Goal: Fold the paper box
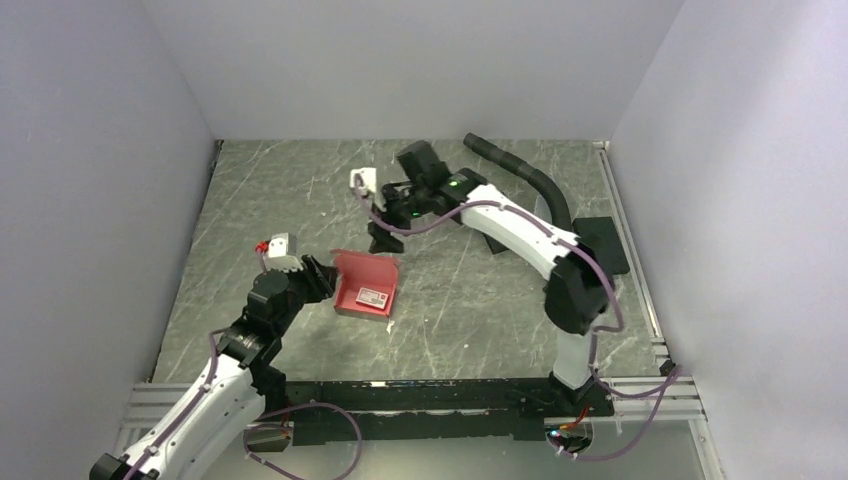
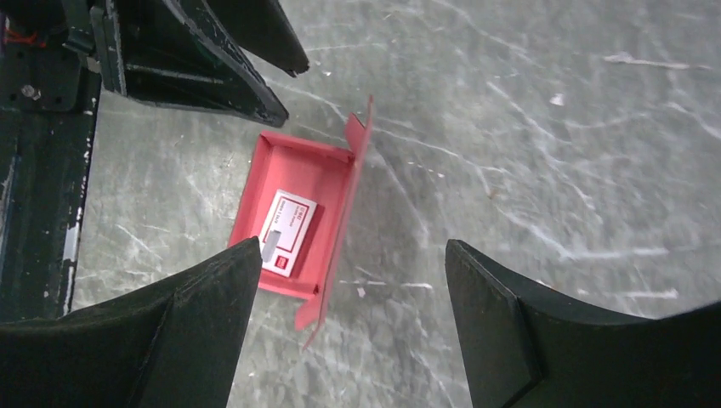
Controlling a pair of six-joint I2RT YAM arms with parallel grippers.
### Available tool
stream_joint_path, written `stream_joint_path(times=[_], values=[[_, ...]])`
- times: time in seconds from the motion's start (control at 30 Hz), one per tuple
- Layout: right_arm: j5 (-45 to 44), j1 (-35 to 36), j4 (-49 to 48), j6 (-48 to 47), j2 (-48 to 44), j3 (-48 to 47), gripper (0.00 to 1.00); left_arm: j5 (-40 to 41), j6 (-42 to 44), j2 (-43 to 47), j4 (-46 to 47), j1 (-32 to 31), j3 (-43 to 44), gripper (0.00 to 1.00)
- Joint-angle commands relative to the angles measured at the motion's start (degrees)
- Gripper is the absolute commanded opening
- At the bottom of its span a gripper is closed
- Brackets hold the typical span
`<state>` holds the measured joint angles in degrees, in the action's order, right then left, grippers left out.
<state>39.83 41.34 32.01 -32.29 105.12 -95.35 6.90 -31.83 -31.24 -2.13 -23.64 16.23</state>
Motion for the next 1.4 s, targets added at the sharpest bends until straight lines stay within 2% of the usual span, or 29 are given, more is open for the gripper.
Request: stream_joint_path(times=[0.0,0.2,0.33,0.43,0.47,0.63,0.83,0.97,1.1,1.23,1.37], values=[[-4.9,2.76,11.15,-5.66,7.94,-7.3,0.83,0.06,3.73,-1.27,4.73,0.26,-1.82,0.52],[-7.75,3.75,14.37,-5.32,14.0,-13.47,0.8,-1.81,5.32,-2.82,9.74,0.61,-4.4,0.52],[-6.87,4.05,15.43,-5.2,16.14,-14.69,0.72,-4.24,6.13,-4.12,11.67,0.76,-5.17,0.52],[-6.45,4.45,16.26,-5.53,17.37,-15.08,0.58,-5.1,6.22,-4.76,12.6,0.79,-5.54,0.51],[-6.39,4.45,16.15,-5.44,17.49,-14.93,0.49,-5.54,6.36,-4.7,12.82,0.79,-5.75,0.51],[-6.41,4.39,15.65,-7.14,15.31,-12.28,0.19,-5.88,5.89,-1.88,9.98,0.86,-6.07,0.48],[-6.43,3.43,13.73,-10.17,8.52,-5.08,0.03,-5.98,2.68,5.99,6.65,0.81,-6.98,0.49],[-7.06,2.16,14.59,-12.15,5.0,-2.32,0.0,-6.34,0.37,8.36,4.97,0.86,-6.83,0.49],[-7.12,1.22,14.09,-12.8,1.28,2.52,0.0,-7.32,-0.95,7.32,7.14,0.87,-7.4,0.47],[-7.03,0.73,13.06,-12.81,-0.55,6.87,0.0,-7.05,-1.56,-0.09,16.96,0.87,-9.19,0.32],[-6.35,0.15,13.6,-13.14,-0.37,8.01,0.0,-8.07,1.0,-12.91,29.21,0.87,-8.95,0.3]])
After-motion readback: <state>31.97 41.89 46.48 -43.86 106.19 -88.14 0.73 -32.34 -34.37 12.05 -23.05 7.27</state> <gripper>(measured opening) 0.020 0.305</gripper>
